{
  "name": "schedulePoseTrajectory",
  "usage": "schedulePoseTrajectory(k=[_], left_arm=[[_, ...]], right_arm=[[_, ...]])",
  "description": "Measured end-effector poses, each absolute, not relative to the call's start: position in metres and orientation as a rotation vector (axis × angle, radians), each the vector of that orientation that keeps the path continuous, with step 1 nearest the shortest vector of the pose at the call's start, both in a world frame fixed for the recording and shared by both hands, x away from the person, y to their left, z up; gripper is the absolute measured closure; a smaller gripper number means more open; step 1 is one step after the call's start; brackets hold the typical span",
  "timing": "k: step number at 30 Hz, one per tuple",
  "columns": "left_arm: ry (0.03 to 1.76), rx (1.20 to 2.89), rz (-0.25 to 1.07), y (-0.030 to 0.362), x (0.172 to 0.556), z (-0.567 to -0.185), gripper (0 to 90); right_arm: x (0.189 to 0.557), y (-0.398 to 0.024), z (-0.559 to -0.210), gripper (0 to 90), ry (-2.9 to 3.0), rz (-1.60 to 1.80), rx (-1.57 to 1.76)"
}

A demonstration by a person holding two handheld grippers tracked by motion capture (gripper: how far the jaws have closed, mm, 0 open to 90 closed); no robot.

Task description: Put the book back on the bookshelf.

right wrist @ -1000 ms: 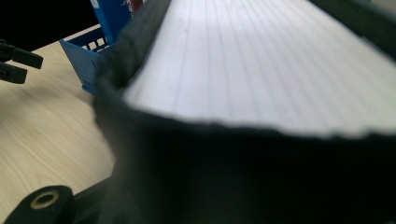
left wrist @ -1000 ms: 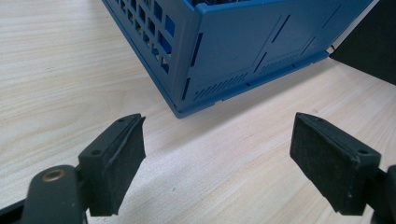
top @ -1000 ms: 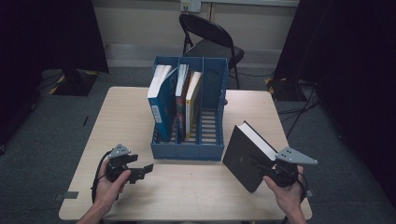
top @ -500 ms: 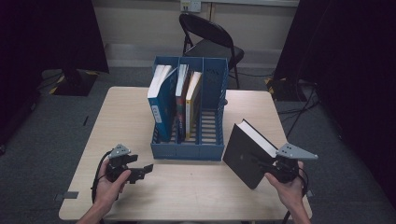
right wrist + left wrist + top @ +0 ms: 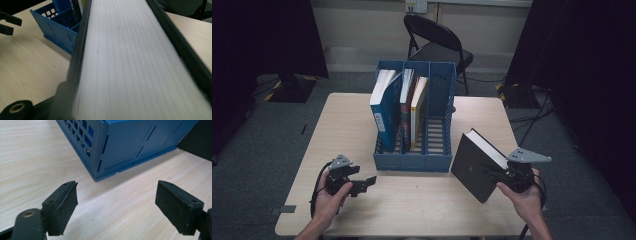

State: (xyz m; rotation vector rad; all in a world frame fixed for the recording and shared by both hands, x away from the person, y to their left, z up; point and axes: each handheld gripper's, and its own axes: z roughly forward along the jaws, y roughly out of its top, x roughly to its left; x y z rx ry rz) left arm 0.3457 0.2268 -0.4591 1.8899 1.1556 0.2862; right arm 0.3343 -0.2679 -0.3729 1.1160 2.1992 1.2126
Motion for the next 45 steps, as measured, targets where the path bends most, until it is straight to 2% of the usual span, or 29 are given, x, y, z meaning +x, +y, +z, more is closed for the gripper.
schedulePoseTrajectory(k=[9,14,22,30,35,45], left_arm=[[1.19,1.882,0.286,0.23,0.347,-0.46,17.4],[1.15,1.896,0.271,0.226,0.346,-0.461,16.8],[1.156,1.898,0.264,0.225,0.347,-0.462,16.9],[1.149,1.896,0.258,0.226,0.347,-0.462,16.5],[1.15,1.895,0.259,0.226,0.347,-0.462,16.5],[1.156,1.893,0.258,0.226,0.347,-0.462,16.7]], right_arm=[[0.336,-0.267,-0.356,47.5,2.244,1.143,1.125],[0.339,-0.263,-0.338,50.0,2.263,1.112,1.123],[0.358,-0.246,-0.318,50.5,2.427,0.904,1.145],[0.378,-0.236,-0.309,50.5,2.547,0.757,1.195],[0.392,-0.224,-0.315,50.5,2.603,0.655,1.211],[0.401,-0.209,-0.315,50.3,2.67,0.474,1.223]])
